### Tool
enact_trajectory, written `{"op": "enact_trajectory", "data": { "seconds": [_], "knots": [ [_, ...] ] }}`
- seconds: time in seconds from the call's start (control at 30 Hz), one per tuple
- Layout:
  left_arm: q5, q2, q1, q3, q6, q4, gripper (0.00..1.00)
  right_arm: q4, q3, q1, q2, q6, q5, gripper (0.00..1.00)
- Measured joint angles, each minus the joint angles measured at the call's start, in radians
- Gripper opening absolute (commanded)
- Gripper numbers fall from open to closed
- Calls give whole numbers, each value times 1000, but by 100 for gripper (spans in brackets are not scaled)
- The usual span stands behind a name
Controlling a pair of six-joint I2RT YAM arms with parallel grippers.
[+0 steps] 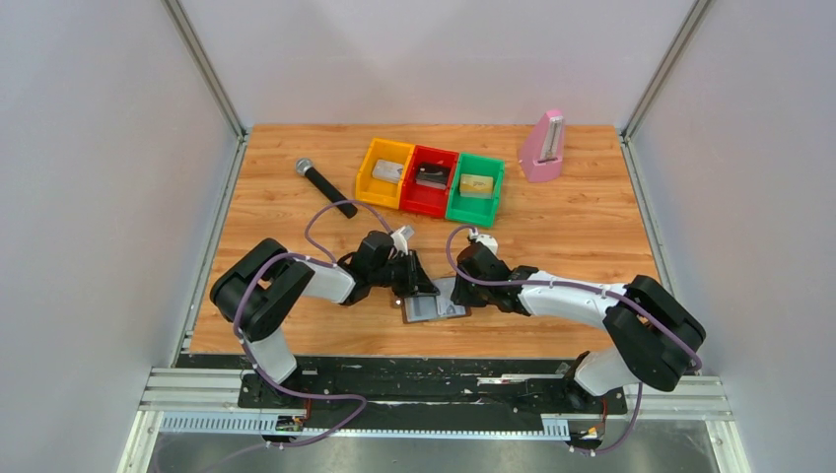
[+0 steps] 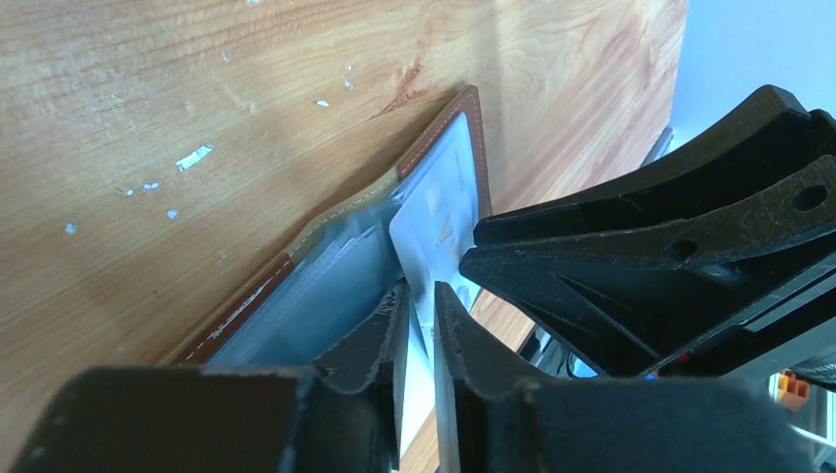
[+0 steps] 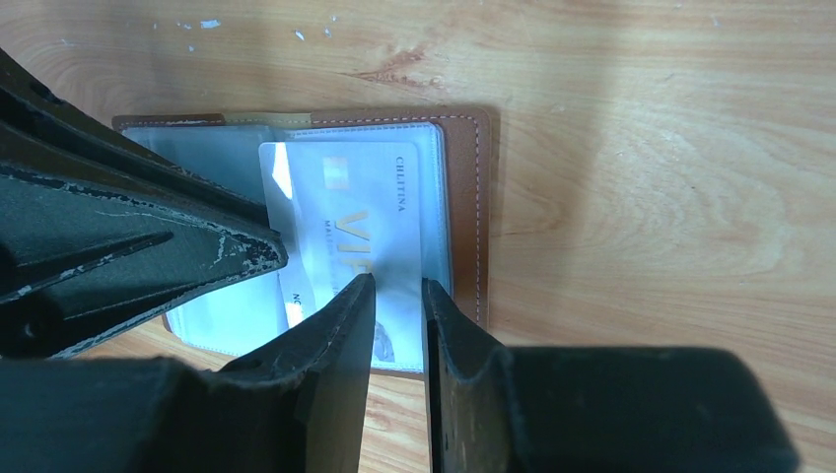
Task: Take the credit cards out of the card holder
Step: Remove the credit card from the card holder, then place the credit card in the storage box.
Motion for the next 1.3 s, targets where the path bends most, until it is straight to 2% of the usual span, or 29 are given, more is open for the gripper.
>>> {"op": "enact_trajectory", "data": {
  "seconds": [0.2,0.6,1.0,1.3],
  "knots": [
    [-5,1,0,-5,-21,8,0,3,-3,-8,0,0,-7,25],
    [-44,-67,2,-24,-22,-56,0,22,-17,-17,-10,0,-16,26],
    [-57,-167,59,-87,-2,-121,0,6,-26,-39,-33,-9,-14,27],
    [-72,-282,65,-89,47,-208,0,-26,-26,-43,-118,-55,-68,34]
  ]
}}
